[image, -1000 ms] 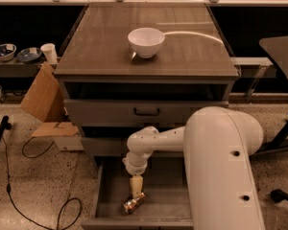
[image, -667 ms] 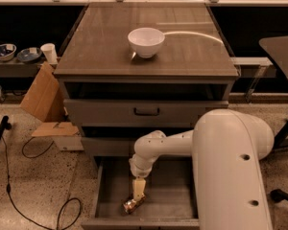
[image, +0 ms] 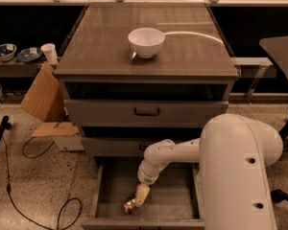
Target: Pick orange can from bottom drawer and place on counter
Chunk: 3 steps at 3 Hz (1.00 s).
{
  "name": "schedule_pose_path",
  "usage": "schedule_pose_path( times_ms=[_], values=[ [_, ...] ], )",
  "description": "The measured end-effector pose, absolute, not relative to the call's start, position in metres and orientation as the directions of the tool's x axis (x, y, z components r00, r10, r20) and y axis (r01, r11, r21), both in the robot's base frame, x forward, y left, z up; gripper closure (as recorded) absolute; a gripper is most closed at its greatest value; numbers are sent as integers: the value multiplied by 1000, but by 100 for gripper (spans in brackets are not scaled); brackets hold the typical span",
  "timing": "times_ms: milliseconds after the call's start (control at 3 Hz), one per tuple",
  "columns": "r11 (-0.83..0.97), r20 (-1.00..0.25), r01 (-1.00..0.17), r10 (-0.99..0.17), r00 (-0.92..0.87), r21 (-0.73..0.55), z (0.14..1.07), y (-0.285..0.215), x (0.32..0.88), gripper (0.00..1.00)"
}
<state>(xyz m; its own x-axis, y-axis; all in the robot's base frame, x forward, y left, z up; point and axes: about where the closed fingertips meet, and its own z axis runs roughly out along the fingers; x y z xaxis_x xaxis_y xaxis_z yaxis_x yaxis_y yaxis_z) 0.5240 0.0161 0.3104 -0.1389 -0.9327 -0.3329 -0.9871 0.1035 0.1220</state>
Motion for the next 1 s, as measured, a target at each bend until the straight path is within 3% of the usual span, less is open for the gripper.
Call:
schedule_pose_path(
  times_ms=[1000],
  values=[
    [111,-402,-983,-901,-161,145,260,18,550,0]
  ],
)
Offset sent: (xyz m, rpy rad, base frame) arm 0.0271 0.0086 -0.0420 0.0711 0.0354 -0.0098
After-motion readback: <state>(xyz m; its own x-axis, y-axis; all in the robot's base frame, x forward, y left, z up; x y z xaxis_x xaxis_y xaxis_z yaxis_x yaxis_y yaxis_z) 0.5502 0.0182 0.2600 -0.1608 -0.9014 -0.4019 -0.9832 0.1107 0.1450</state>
